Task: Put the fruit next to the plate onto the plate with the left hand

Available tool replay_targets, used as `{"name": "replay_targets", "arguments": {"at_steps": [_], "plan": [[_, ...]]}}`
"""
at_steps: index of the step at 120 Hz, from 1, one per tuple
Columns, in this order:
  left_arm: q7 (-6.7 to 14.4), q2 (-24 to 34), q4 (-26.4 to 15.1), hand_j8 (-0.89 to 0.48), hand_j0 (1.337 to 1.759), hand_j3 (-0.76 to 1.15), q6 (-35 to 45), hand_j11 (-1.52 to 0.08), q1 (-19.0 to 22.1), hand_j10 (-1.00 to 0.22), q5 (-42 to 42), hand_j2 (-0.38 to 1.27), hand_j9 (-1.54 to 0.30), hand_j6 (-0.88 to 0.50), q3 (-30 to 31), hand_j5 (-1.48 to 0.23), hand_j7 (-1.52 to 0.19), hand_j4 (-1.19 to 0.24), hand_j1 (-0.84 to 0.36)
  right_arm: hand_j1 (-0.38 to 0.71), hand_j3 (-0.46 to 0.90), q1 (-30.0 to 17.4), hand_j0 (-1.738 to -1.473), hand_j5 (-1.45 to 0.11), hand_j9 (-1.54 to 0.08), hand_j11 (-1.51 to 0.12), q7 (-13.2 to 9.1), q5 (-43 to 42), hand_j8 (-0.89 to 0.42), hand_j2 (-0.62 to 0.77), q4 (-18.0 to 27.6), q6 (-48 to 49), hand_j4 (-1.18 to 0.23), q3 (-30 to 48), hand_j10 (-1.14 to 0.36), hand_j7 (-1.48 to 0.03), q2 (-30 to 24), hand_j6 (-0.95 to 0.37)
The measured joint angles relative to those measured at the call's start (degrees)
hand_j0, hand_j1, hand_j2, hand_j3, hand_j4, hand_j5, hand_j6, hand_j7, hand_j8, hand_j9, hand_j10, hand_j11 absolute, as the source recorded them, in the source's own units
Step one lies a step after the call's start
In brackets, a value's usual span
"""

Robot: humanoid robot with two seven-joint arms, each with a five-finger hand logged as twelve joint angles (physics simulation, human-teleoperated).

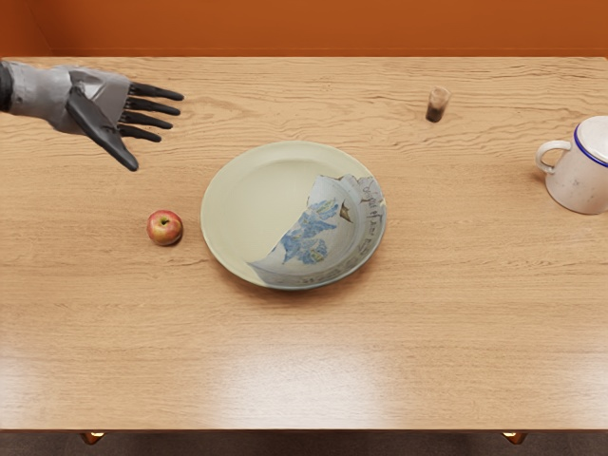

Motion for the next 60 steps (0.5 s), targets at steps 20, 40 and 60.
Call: {"name": "replay_targets", "arguments": {"at_steps": [20, 40, 60], "plan": [[0.3, 0.1, -0.1, -0.01, 1.658, 0.00, 0.0, -0.01, 0.4, -0.01, 6.0, 0.00, -0.01, -0.01, -0.3, -0.01, -0.01, -0.01, 0.34, -0.32, 0.00, 0.0, -1.658, -0.03, -0.03, -0.03, 0.0, 0.0, -0.02, 0.00, 0.0, 0.0, -0.02, 0.1, -0.02, -0.03, 0.0, -0.02], [0.4, -4.2, -0.3, -0.03, 1.658, 0.00, 0.0, -0.04, 1.8, -0.03, 16.7, 0.00, -0.04, -0.03, -0.4, -0.04, -0.04, -0.03, 0.32, -0.32, 0.00, 0.0, -1.658, -0.03, -0.03, -0.03, 0.0, 0.0, -0.02, 0.00, 0.0, 0.0, -0.02, 0.1, -0.02, -0.03, 0.0, -0.02], [0.4, -3.3, -1.4, -0.02, 1.658, 0.00, 0.0, -0.02, 2.1, -0.02, 20.3, 0.00, -0.02, -0.02, -0.3, -0.02, -0.02, -0.02, 0.33, -0.32, 0.00, 0.0, -1.658, -0.03, -0.03, -0.03, 0.0, 0.0, -0.02, 0.00, 0.0, 0.0, -0.02, 0.1, -0.02, -0.03, 0.0, -0.02]]}}
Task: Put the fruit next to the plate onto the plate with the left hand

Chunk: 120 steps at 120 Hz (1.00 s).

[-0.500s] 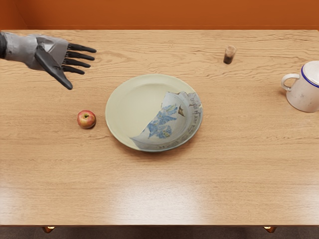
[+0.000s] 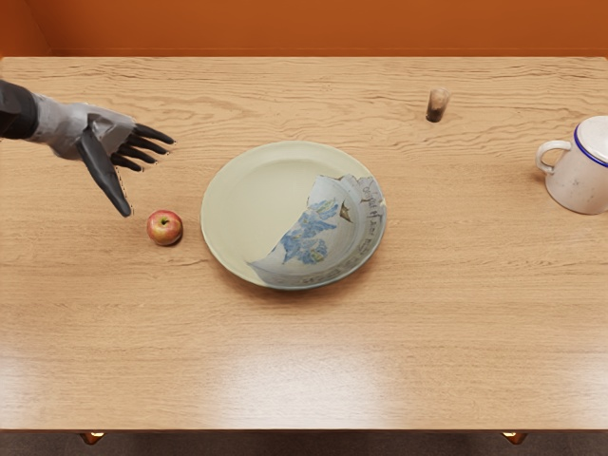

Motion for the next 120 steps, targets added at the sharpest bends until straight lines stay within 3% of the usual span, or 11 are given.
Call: {"name": "replay_targets", "arguments": {"at_steps": [15, 40, 64, 82, 120], "plan": [[0.0, 1.4, -5.3, -0.02, 1.658, 0.00, 0.0, -0.02, 0.3, -0.02, 1.3, 0.00, -0.02, -0.02, 0.0, -0.02, -0.02, -0.02, 0.33, -0.32, 0.00, 0.0, -1.658, -0.03, -0.03, -0.03, 0.0, 0.0, -0.02, 0.00, 0.0, 0.0, -0.02, 0.0, -0.02, -0.03, 0.0, -0.02], [0.0, -0.4, -9.1, -0.01, 1.658, 0.00, 0.0, -0.01, 1.4, -0.01, 15.1, 0.00, -0.01, -0.01, 0.3, -0.01, -0.01, -0.01, 0.34, -0.32, 0.00, 0.0, -1.658, -0.03, -0.03, -0.03, 0.0, 0.0, -0.02, 0.00, 0.0, 0.0, -0.02, 0.0, -0.02, -0.03, 0.0, -0.02], [0.0, -0.5, -14.9, -0.01, 1.658, 0.00, 0.0, -0.01, 1.5, -0.01, 19.1, 0.00, -0.01, -0.01, 1.3, -0.01, -0.01, -0.01, 0.34, -0.32, 0.00, 0.0, -1.658, -0.03, -0.03, -0.03, 0.0, 0.0, -0.02, 0.00, 0.0, 0.0, -0.02, 0.0, -0.02, -0.03, 0.0, -0.02], [0.0, -0.6, -16.1, -0.01, 1.658, 0.00, 0.4, -0.01, 1.4, -0.01, 22.9, 0.00, -0.01, -0.01, 3.9, -0.01, -0.01, -0.01, 0.34, -0.32, 0.00, 0.0, -1.658, -0.03, -0.03, -0.03, 0.0, 0.0, -0.02, 0.00, 0.0, 0.0, -0.02, 0.0, -0.02, -0.03, 0.0, -0.02], [0.0, -2.6, -16.4, -0.01, 1.658, 0.00, 11.9, -0.01, 1.4, -0.01, 25.0, 0.00, -0.01, -0.01, 5.7, -0.01, -0.01, -0.01, 0.34, -0.32, 0.00, 0.0, -1.658, -0.03, -0.03, -0.03, 0.0, 0.0, -0.02, 0.00, 0.0, 0.0, -0.02, 0.0, -0.02, -0.03, 0.0, -0.02]]}}
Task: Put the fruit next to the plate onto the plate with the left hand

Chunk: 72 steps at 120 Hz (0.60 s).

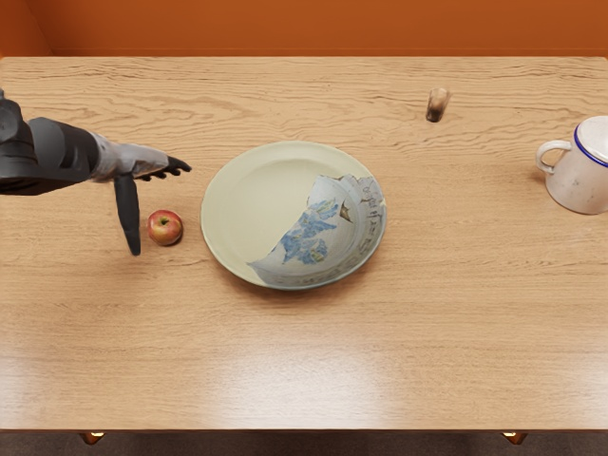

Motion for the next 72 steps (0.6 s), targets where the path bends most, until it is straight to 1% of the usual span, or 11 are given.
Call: {"name": "replay_targets", "arguments": {"at_steps": [6, 12, 31, 37, 54, 72], "plan": [[0.0, -0.2, 0.0, -0.01, 1.658, 0.00, 1.3, -0.01, 0.0, -0.01, 0.0, 0.00, -0.01, -0.02, 0.3, -0.01, -0.01, -0.01, 0.34, -0.32, 0.00, 0.0, -1.658, -0.03, -0.03, -0.03, 0.0, 0.0, -0.02, 0.00, 0.0, 0.0, -0.02, 0.0, -0.02, -0.03, 0.0, -0.02], [0.0, -2.0, 0.0, -0.02, 1.658, 0.00, 3.1, -0.02, 0.2, -0.02, 0.0, 0.00, -0.02, -0.02, 0.6, -0.02, -0.02, -0.02, 0.33, -0.32, 0.00, 0.0, -1.658, -0.03, -0.03, -0.03, 0.0, 0.0, -0.02, 0.00, 0.0, 0.0, -0.02, 0.0, -0.02, -0.03, 0.0, -0.02], [0.0, -2.1, 0.0, -0.03, 1.658, 0.00, 7.8, -0.03, 1.0, -0.03, 0.1, 0.01, -0.03, -0.03, 1.2, -0.03, -0.03, -0.03, 0.32, -0.32, 0.00, 0.0, -1.658, -0.03, -0.03, -0.03, 0.0, 0.0, -0.02, 0.00, 0.0, 0.0, -0.02, 0.0, -0.02, -0.03, 0.0, -0.02], [0.0, -2.1, 0.0, -0.04, 1.658, 0.00, 8.4, -0.04, 2.5, -0.03, 0.1, 0.01, -0.04, -0.04, 1.3, -0.04, -0.04, -0.03, 0.31, -0.32, 0.00, 0.0, -1.658, -0.03, -0.03, -0.03, 0.0, 0.0, -0.02, 0.00, 0.0, 0.0, -0.02, 0.0, -0.02, -0.03, 0.0, -0.02], [0.0, -2.1, 0.1, -0.09, 1.658, 0.00, 9.1, -0.12, 3.0, -0.09, 0.5, 0.02, -0.12, -0.09, 1.5, -0.12, -0.12, -0.09, 0.24, -0.32, 0.00, 0.0, -1.658, -0.03, -0.03, -0.03, 0.0, 0.0, -0.02, 0.00, 0.0, 0.0, -0.02, 0.0, -0.02, -0.03, 0.0, -0.02], [0.0, -2.2, 0.1, -0.15, 1.658, 0.00, 10.5, -0.18, 5.4, -0.14, 3.6, 0.03, -0.18, -0.15, 1.7, -0.18, -0.18, -0.15, 0.18, -0.32, 0.00, 0.0, -1.658, -0.03, -0.03, -0.03, 0.0, 0.0, -0.02, 0.00, 0.0, 0.0, -0.02, 0.0, -0.02, -0.03, 0.0, -0.02]]}}
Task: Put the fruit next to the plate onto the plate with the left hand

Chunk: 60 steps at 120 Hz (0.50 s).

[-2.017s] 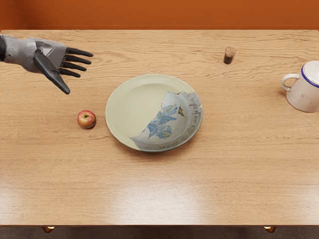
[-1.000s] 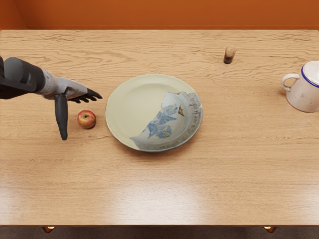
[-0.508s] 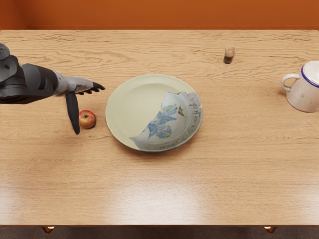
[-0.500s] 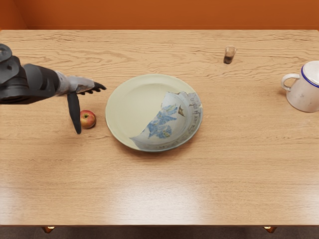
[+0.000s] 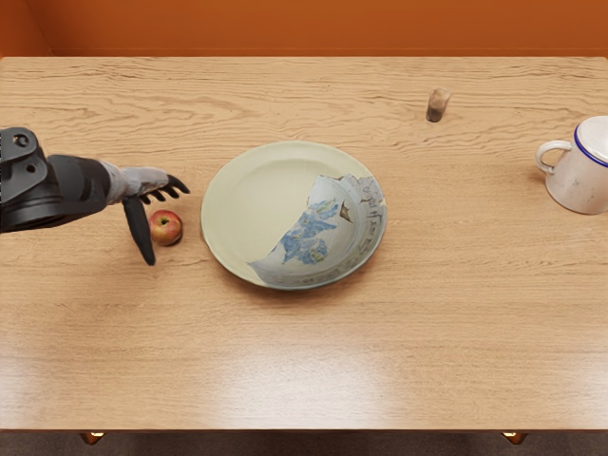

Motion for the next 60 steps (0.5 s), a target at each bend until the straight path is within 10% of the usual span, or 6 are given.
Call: {"name": "replay_targets", "arguments": {"at_steps": [60], "plan": [[0.0, -3.0, 0.0, -0.19, 1.658, 0.00, 8.2, -0.24, 1.2, -0.19, 5.0, 0.04, -0.24, -0.19, 2.3, -0.24, -0.24, -0.19, 0.13, -0.32, 0.00, 0.0, -1.658, -0.03, -0.03, -0.03, 0.0, 0.0, -0.02, 0.00, 0.0, 0.0, -0.02, 0.0, -0.02, -0.03, 0.0, -0.02]]}}
